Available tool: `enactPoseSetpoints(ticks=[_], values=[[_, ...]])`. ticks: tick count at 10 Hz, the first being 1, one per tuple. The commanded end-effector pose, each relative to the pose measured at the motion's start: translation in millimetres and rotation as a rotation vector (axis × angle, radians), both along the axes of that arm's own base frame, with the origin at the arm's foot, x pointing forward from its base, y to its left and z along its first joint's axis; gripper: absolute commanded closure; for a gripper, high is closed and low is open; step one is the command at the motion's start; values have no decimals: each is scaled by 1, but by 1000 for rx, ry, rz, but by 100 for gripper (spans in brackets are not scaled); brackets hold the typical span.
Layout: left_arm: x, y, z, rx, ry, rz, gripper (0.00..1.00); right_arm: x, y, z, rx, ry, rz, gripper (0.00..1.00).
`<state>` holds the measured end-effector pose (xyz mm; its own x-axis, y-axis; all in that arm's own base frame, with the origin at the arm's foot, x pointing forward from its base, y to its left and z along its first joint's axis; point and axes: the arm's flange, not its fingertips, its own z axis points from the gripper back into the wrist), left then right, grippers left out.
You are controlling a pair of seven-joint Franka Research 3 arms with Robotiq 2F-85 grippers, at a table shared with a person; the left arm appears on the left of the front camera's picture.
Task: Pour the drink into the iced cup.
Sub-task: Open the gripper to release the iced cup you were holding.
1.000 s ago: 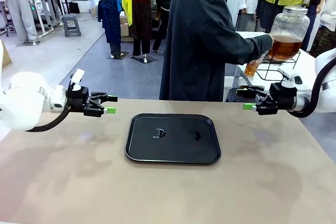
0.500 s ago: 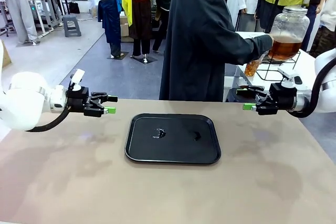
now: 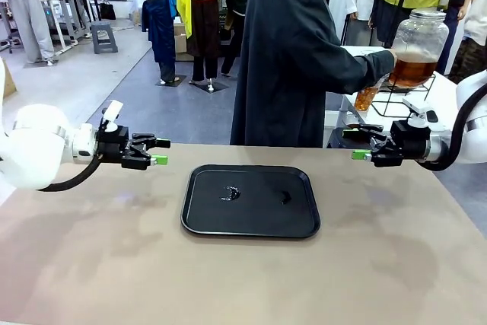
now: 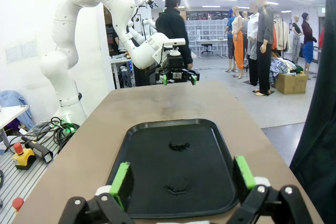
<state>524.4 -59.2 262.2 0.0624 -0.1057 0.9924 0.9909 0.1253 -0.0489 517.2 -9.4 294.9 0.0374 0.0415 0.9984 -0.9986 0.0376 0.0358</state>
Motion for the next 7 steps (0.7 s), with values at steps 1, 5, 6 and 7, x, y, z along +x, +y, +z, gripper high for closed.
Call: enactPoseSetpoints(ticks=[1, 5, 6, 7], values=[[0, 1, 1, -6, -1, 4, 0, 2, 2, 3, 6, -3, -1, 0], [0, 1, 1, -6, -1, 4, 0, 2, 2, 3, 6, -3, -1, 0], [0, 1, 1, -6, -1, 4, 0, 2, 2, 3, 6, -3, -1, 0], [0, 1, 1, -6, -1, 4, 0, 2, 2, 3, 6, -3, -1, 0]])
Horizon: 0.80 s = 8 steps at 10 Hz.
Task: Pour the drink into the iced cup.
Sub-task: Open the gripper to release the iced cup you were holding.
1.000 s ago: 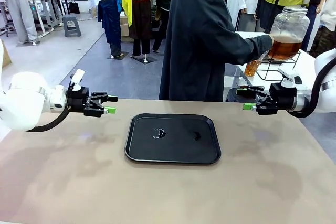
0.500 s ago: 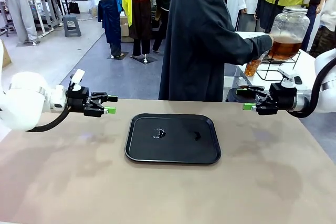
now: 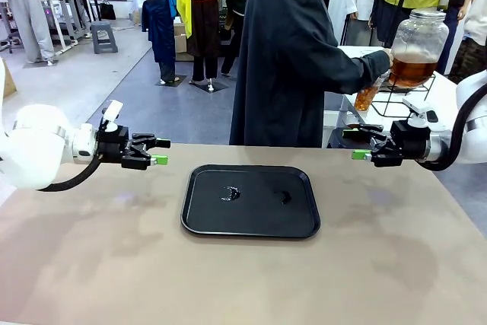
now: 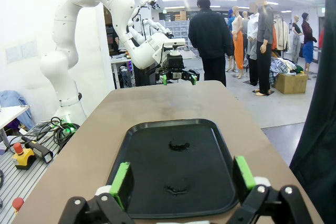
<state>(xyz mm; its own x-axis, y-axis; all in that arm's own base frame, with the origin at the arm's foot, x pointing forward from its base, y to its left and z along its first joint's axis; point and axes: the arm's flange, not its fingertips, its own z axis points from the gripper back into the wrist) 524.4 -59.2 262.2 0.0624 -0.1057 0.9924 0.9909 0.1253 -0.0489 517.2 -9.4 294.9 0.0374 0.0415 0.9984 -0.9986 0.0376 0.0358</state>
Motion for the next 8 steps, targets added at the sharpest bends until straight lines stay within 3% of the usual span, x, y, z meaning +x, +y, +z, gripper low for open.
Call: enactPoseSetpoints(ticks=[1, 8], values=[[0, 1, 1, -6, -1, 4, 0, 2, 2, 3, 6, -3, -1, 0], [0, 1, 1, -6, -1, 4, 0, 2, 2, 3, 6, -3, -1, 0]])
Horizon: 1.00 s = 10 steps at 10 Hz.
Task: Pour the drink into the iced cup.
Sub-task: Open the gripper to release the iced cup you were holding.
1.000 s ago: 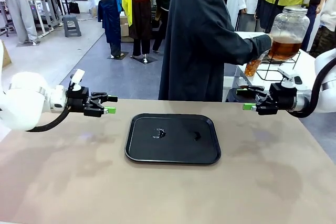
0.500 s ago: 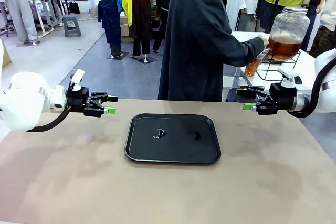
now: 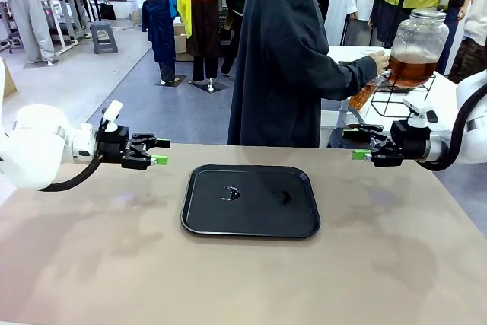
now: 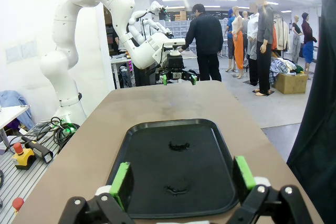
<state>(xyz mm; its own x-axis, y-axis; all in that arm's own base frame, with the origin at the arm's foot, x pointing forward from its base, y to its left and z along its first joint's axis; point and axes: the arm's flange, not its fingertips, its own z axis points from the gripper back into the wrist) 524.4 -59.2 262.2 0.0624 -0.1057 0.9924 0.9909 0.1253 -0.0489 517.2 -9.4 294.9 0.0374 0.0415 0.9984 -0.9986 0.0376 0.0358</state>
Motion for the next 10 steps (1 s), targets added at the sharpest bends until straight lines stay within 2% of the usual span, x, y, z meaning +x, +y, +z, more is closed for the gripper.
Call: enactPoseSetpoints(ticks=[1, 10], values=[[0, 1, 1, -6, -1, 4, 0, 2, 2, 3, 6, -3, -1, 0], [0, 1, 1, -6, -1, 4, 0, 2, 2, 3, 6, -3, -1, 0]])
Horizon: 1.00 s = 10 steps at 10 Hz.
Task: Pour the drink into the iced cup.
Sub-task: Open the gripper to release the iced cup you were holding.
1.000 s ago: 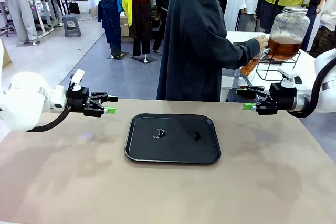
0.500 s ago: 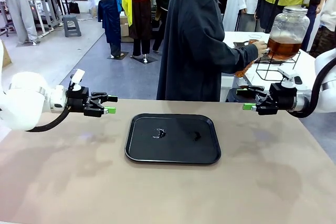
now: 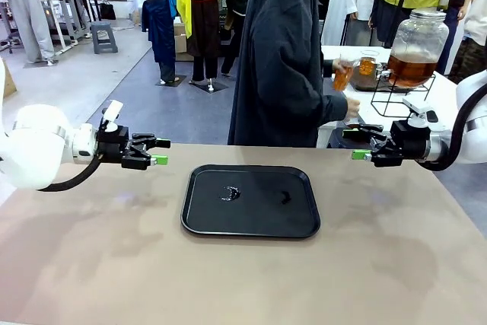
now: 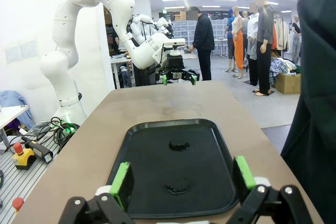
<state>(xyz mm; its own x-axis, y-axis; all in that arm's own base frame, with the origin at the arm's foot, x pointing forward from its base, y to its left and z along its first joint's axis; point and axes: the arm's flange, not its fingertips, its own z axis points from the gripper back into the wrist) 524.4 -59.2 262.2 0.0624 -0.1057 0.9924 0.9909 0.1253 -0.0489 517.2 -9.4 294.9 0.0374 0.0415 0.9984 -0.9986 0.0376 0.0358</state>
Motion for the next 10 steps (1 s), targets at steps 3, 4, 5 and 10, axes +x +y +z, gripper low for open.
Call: enactPoseSetpoints(ticks=[3, 4, 5, 10], values=[[0, 1, 1, -6, -1, 4, 0, 2, 2, 3, 6, -3, -1, 0], [0, 1, 1, -6, -1, 4, 0, 2, 2, 3, 6, -3, -1, 0], [0, 1, 1, -6, -1, 4, 0, 2, 2, 3, 6, -3, -1, 0], [0, 1, 1, -6, -1, 4, 0, 2, 2, 3, 6, -3, -1, 0]])
